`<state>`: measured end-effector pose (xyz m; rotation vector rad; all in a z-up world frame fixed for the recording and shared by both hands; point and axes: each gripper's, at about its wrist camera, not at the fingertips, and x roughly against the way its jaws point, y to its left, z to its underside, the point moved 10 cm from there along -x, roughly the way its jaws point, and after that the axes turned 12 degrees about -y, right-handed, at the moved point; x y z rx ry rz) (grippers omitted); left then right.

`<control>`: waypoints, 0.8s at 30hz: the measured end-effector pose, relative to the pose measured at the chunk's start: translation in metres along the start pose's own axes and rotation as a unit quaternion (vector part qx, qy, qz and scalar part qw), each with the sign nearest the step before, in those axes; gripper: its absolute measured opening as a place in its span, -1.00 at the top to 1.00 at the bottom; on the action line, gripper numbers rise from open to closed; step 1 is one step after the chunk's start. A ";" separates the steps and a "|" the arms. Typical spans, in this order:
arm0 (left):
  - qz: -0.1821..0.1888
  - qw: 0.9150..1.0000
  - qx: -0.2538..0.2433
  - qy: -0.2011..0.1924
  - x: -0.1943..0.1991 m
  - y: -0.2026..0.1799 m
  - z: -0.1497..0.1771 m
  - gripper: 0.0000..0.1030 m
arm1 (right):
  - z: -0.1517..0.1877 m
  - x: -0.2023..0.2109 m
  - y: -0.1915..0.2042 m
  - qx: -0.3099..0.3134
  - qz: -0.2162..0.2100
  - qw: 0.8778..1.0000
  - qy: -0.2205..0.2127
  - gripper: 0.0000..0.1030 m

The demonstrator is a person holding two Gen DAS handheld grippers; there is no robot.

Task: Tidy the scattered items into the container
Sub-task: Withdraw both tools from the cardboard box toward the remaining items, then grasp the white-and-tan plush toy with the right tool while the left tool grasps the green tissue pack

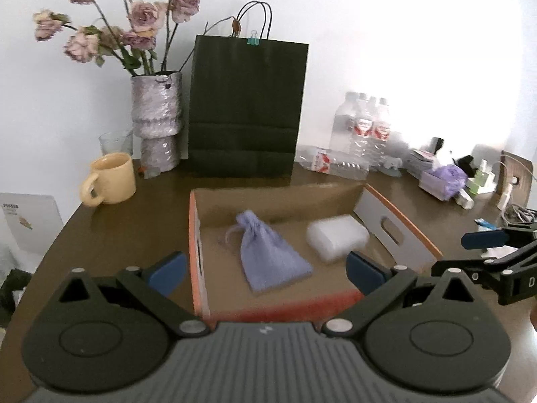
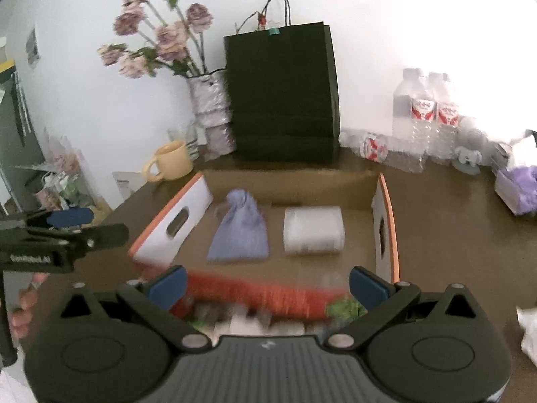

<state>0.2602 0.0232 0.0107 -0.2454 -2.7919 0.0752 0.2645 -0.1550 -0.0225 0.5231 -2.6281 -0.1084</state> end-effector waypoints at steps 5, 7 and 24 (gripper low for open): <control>-0.003 1.000 0.018 -0.007 0.038 0.000 0.041 -1.00 | 0.046 0.040 0.007 0.002 0.004 1.000 -0.007 -1.00; -0.007 1.000 0.022 -0.007 0.047 0.001 0.057 -1.00 | 0.061 0.050 0.008 -0.002 0.009 1.000 -0.014 -1.00; -0.007 1.000 0.029 0.008 0.067 -0.007 0.111 -1.00 | 0.115 0.061 0.037 0.016 0.010 0.999 -0.036 -0.91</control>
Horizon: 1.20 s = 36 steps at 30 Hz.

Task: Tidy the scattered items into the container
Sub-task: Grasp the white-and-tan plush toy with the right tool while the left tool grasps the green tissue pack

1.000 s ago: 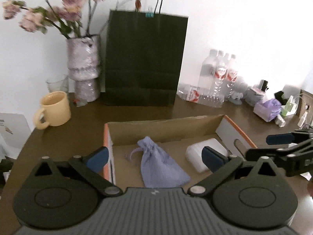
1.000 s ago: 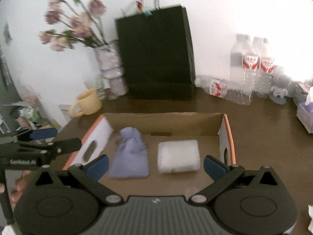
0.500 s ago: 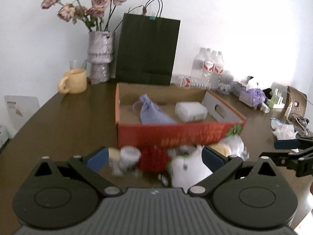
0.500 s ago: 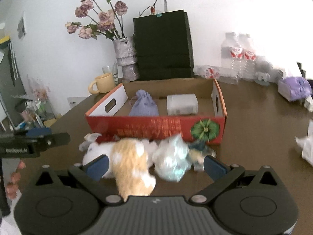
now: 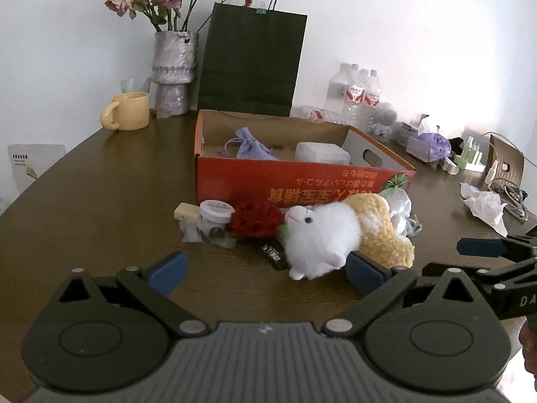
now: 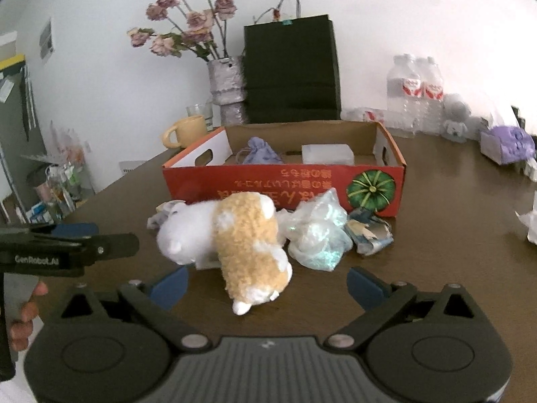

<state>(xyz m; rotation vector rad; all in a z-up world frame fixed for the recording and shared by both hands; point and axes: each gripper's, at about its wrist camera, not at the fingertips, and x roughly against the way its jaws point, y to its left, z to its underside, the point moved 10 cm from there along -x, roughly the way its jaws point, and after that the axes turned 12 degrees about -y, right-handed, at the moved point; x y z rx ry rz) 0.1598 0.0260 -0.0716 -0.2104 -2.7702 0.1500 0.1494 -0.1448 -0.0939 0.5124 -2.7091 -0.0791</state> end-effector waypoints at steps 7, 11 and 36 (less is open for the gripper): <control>-0.005 1.000 0.008 0.007 -0.005 0.011 0.004 -1.00 | 0.002 -0.035 0.018 0.050 -0.012 0.999 0.007 -0.51; -0.010 1.000 0.012 0.013 -0.007 0.018 0.006 -1.00 | 0.009 -0.063 0.018 0.054 -0.011 0.998 0.029 -0.20; -0.021 0.996 -0.054 0.073 -0.106 -0.062 0.025 -0.18 | -0.017 -0.006 -0.062 -0.068 0.025 0.995 -0.065 0.12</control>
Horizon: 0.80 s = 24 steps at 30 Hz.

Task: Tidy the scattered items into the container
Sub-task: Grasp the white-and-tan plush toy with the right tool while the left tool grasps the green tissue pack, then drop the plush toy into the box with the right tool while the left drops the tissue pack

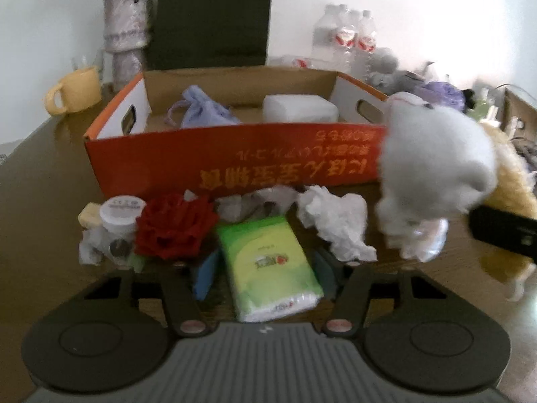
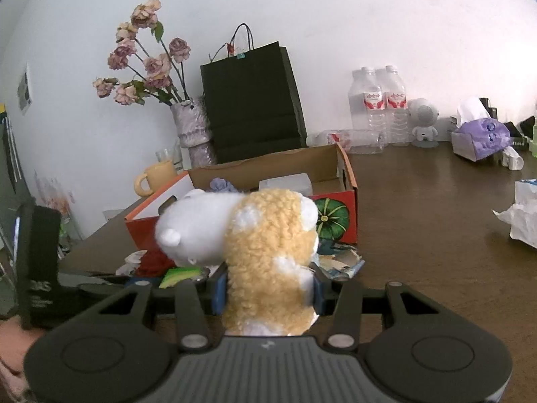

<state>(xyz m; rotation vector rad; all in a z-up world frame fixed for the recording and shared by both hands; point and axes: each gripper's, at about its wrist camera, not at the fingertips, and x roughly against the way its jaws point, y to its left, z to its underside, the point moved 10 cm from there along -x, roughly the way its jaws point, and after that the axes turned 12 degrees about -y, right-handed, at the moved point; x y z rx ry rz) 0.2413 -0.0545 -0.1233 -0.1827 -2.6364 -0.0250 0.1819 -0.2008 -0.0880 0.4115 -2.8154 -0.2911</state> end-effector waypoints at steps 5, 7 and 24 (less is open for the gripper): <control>-0.007 1.000 -0.019 -0.002 0.003 -0.003 0.000 0.11 | 0.001 0.005 -0.008 -0.011 -0.005 1.000 -0.004 0.12; -0.006 1.000 -0.014 -0.003 0.005 -0.002 -0.001 0.12 | 0.000 0.006 -0.009 -0.014 -0.007 1.000 -0.006 0.12; 0.027 0.995 0.015 -0.099 0.068 0.003 -0.062 0.11 | -0.036 0.019 0.009 -0.002 -0.036 0.998 -0.053 0.12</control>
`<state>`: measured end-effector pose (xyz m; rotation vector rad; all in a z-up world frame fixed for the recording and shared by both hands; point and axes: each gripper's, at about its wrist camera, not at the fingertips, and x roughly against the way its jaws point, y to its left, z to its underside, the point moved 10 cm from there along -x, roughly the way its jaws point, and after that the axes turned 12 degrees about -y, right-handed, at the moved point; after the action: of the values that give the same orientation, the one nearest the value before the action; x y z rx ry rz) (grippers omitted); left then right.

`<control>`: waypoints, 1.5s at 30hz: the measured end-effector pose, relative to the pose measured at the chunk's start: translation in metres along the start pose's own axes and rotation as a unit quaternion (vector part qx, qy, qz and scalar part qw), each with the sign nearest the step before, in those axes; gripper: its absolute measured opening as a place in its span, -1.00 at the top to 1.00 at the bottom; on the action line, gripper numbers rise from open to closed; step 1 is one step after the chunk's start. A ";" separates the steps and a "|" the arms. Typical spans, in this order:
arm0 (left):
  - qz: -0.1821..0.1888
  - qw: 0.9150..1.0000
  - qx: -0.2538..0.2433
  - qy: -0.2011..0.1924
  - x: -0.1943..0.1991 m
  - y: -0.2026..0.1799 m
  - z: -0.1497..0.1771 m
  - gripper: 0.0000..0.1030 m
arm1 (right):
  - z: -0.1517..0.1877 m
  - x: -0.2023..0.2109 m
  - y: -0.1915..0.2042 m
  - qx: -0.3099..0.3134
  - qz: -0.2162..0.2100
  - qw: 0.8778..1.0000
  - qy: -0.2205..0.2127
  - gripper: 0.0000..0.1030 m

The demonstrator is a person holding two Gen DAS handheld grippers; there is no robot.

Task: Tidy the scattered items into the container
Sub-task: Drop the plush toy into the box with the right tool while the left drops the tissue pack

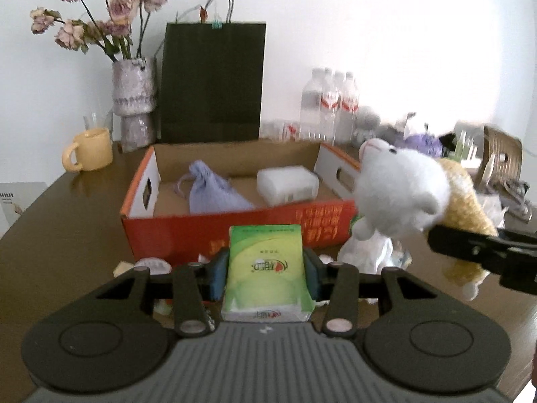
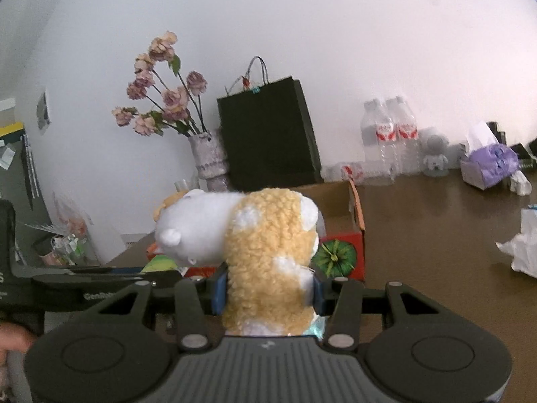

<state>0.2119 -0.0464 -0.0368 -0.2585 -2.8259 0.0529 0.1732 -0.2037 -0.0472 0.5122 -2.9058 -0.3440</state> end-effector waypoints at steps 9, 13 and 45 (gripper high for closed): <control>-0.004 0.999 0.022 -0.037 -0.011 0.022 -0.044 0.11 | -0.033 -0.031 0.013 0.018 -0.015 1.000 -0.021 0.12; -0.012 0.998 0.019 -0.054 -0.024 0.032 -0.063 0.11 | -0.047 -0.053 0.016 0.019 -0.020 0.999 -0.031 0.12; -0.055 0.995 0.042 0.073 -0.195 0.078 -0.014 0.10 | 0.012 -0.246 -0.036 0.042 0.034 0.992 0.117 0.11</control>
<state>0.4124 -0.0057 -0.0857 -0.0840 -2.6790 0.1234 0.4103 -0.1473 -0.0991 0.4325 -2.7095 -0.1416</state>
